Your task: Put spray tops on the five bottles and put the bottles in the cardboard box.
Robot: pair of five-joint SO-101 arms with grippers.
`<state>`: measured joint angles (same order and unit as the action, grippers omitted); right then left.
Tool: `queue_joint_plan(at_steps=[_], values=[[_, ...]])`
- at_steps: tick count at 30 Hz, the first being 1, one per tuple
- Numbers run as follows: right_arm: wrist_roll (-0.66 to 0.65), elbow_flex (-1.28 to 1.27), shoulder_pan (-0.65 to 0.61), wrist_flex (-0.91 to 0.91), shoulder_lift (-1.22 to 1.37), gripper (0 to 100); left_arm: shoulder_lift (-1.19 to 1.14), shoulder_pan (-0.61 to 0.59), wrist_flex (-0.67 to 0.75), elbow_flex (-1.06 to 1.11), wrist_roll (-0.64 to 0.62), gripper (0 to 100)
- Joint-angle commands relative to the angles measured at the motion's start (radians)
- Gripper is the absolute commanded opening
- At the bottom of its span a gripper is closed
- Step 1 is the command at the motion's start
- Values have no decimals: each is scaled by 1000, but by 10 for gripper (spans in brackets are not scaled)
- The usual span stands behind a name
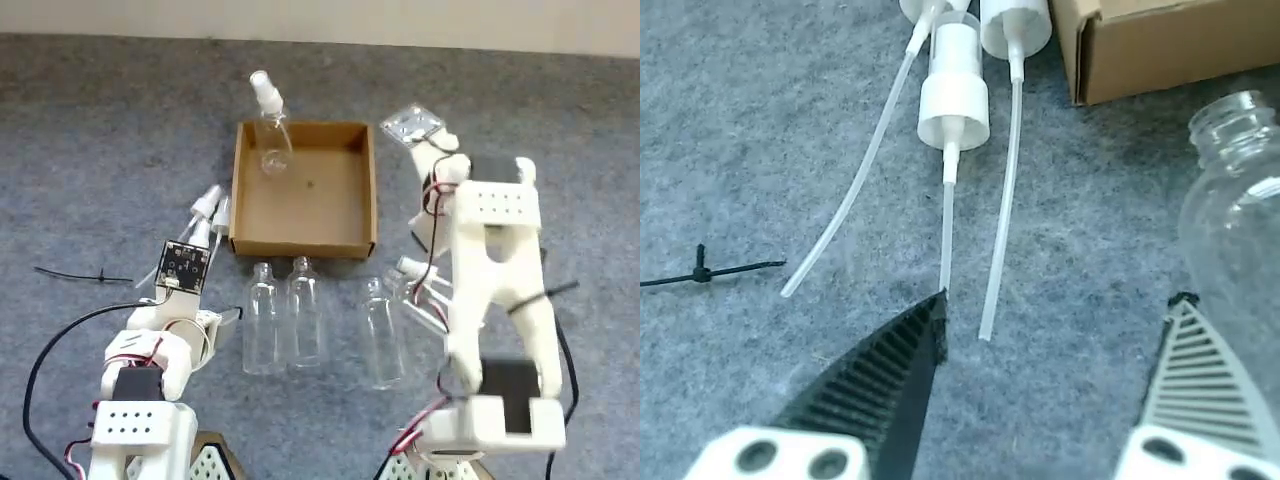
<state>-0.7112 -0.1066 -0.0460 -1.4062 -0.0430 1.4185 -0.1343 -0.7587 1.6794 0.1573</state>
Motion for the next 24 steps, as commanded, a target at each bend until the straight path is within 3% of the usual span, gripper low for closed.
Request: queue_joint_plan(at_steps=[1,8,20,24], values=[[-72,62,-30,-13,110,221,13,12,-3,25,5,309],[-117,5,-42,12,185,235,13,12,-3,25,5,309],[-121,-242,-39,266,189,234,13,12,-3,25,5,309],[-120,-246,-39,302,189,150,13,12,-3,25,5,309]])
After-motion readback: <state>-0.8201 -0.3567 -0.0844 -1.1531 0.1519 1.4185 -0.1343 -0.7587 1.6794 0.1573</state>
